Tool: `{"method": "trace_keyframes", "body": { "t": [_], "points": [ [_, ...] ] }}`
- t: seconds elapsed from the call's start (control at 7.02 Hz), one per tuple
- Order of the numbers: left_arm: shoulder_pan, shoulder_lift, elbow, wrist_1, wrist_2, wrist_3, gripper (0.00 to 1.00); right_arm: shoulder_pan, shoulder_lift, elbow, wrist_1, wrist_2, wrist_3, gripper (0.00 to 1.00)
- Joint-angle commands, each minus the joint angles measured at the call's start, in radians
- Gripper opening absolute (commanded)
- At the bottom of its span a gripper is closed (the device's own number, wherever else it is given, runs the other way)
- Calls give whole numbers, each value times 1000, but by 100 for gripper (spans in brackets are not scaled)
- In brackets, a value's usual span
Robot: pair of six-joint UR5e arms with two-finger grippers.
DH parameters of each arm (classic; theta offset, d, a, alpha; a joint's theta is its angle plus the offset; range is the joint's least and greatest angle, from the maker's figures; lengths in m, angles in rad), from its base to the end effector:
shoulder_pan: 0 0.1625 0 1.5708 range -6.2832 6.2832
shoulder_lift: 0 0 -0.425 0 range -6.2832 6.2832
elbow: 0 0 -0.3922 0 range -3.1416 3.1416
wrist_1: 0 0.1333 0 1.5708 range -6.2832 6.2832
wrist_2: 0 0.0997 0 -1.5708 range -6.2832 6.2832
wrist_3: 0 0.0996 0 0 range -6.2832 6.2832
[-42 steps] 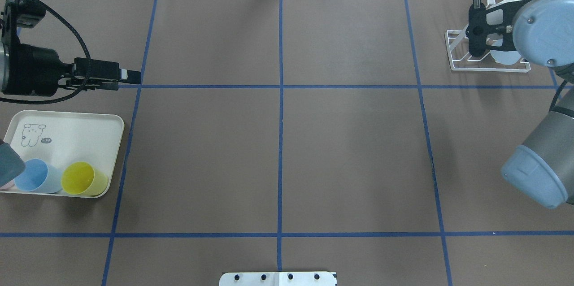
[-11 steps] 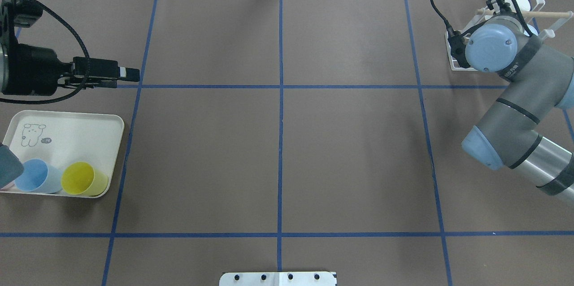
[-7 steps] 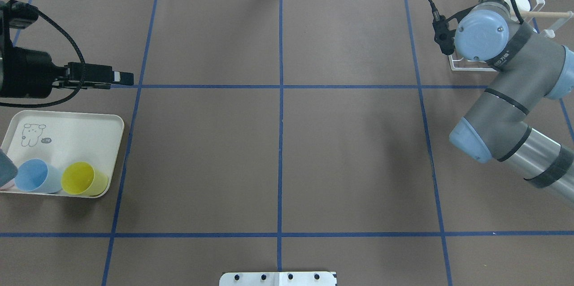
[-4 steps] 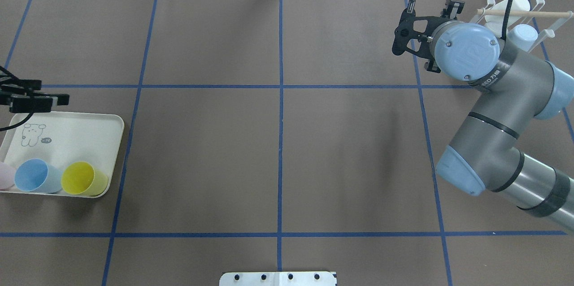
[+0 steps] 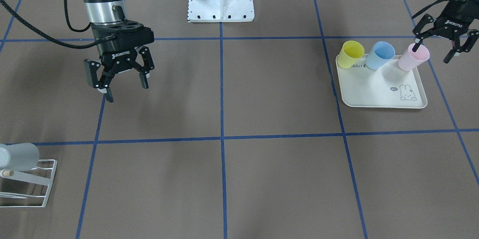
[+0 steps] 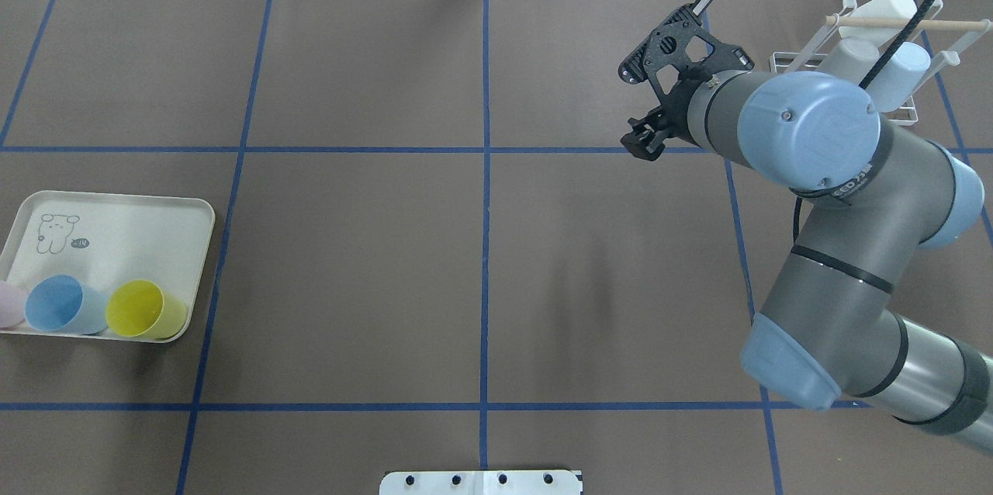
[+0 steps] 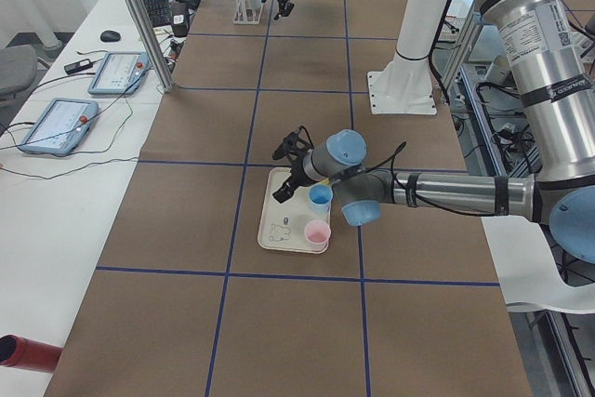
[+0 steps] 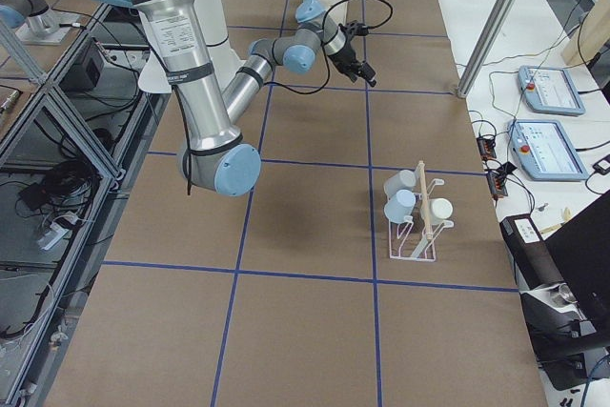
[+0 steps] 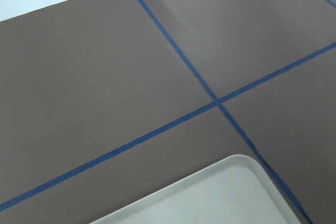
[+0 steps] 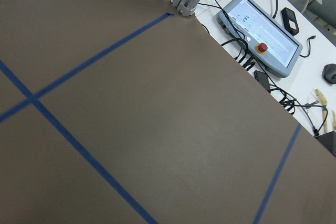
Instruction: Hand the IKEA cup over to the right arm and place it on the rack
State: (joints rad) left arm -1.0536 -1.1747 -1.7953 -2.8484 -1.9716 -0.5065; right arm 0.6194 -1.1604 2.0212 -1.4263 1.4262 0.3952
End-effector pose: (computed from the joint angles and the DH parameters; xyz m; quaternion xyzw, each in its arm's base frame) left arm 0.0905 -0.3502 0.5735 0.3658 0.3998 0.1090 0.8333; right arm -0.3718 -0.4464 0.2234 0.4151 -0.2501 -0.2065 0.8500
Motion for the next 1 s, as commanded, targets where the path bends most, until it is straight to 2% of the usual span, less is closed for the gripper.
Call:
{"method": "trace_keyframes", "body": {
  "t": [0.0,0.28,0.85],
  "points": [
    [0,24,250,-274,11,3,100,-46,30,2,1,2,94,100],
    [4,32,321,-327,5,-35,100,-55,28,2,1,0,94,100],
    [26,35,327,-333,-35,-78,100,-64,16,1,3,-4,93,100]
  ]
}}
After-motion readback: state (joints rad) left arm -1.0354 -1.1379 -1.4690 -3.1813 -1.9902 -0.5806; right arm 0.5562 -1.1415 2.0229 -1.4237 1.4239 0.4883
